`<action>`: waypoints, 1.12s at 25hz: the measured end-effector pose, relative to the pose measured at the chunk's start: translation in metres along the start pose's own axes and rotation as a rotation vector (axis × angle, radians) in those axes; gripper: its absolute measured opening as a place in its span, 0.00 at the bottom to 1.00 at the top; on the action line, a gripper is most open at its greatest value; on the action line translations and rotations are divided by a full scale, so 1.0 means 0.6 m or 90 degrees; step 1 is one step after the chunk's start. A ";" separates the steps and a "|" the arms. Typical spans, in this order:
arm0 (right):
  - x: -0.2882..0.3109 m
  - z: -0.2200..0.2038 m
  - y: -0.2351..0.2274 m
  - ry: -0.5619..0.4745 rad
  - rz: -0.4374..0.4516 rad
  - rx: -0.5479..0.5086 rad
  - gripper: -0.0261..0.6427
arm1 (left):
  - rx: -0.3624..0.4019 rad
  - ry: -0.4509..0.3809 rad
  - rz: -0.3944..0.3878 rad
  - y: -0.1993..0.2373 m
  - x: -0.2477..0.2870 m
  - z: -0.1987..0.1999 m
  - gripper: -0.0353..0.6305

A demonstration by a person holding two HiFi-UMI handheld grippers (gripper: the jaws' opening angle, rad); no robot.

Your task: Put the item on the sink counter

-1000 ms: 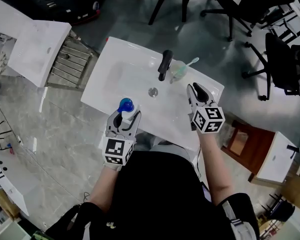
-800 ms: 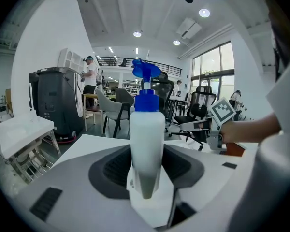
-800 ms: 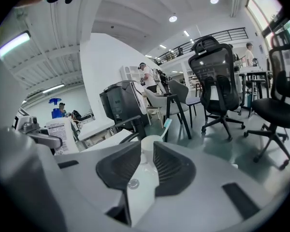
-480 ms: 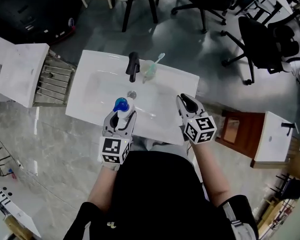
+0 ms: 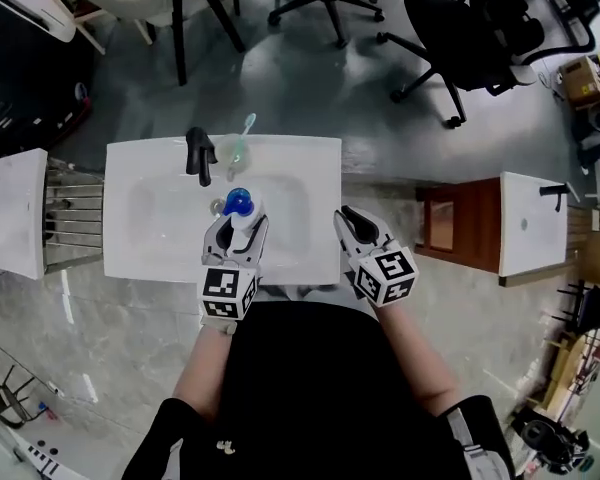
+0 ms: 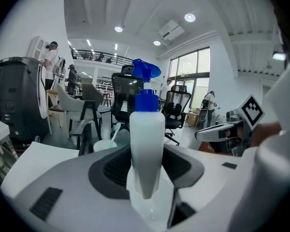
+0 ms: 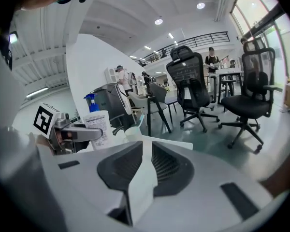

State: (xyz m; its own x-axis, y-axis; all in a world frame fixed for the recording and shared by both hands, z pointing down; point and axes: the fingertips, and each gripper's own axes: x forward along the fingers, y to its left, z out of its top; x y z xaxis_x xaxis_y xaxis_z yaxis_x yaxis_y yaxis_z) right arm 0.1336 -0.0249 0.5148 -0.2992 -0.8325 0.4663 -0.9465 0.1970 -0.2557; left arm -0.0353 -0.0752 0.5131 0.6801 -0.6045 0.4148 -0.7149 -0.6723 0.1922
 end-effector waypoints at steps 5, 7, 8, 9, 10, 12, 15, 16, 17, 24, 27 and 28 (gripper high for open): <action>-0.036 -0.010 -0.023 -0.004 -0.045 0.021 0.15 | 0.009 0.017 -0.036 -0.017 0.053 -0.005 0.36; -0.047 -0.015 -0.026 -0.004 -0.060 0.032 0.14 | 0.019 0.027 -0.052 -0.022 0.073 -0.010 0.36; -0.053 -0.017 -0.027 -0.005 -0.067 0.038 0.14 | 0.025 0.030 -0.060 -0.024 0.082 -0.011 0.36; -0.059 -0.020 -0.029 -0.005 -0.075 0.043 0.14 | 0.030 0.032 -0.069 -0.027 0.093 -0.011 0.36; -0.064 -0.023 -0.031 -0.005 -0.084 0.048 0.14 | 0.034 0.034 -0.078 -0.029 0.103 -0.009 0.36; -0.074 -0.030 -0.035 -0.004 -0.104 0.058 0.14 | 0.042 0.035 -0.094 -0.032 0.124 -0.008 0.36; -0.084 -0.040 -0.039 0.000 -0.128 0.071 0.14 | 0.060 0.035 -0.111 -0.031 0.154 -0.009 0.36; -0.087 -0.042 -0.039 0.002 -0.134 0.073 0.14 | 0.064 0.037 -0.116 -0.031 0.163 -0.010 0.36; -0.092 -0.045 -0.038 0.004 -0.141 0.075 0.14 | 0.067 0.039 -0.121 -0.031 0.172 -0.012 0.36; -0.138 -0.071 -0.039 0.026 -0.204 0.094 0.14 | 0.071 0.051 -0.135 -0.020 0.224 -0.029 0.36; -0.154 -0.079 -0.048 0.032 -0.229 0.104 0.14 | 0.071 0.056 -0.129 -0.012 0.249 -0.040 0.36; -0.158 -0.080 -0.049 0.034 -0.235 0.107 0.14 | 0.072 0.057 -0.128 -0.010 0.256 -0.044 0.36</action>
State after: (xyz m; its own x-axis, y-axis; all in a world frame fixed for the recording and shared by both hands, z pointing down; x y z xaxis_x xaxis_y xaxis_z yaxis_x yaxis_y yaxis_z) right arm 0.1842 0.0731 0.5190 0.0471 -0.8026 0.5947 -0.9600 -0.2010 -0.1952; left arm 0.0692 -0.1527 0.5990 0.7862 -0.4161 0.4569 -0.5400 -0.8220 0.1806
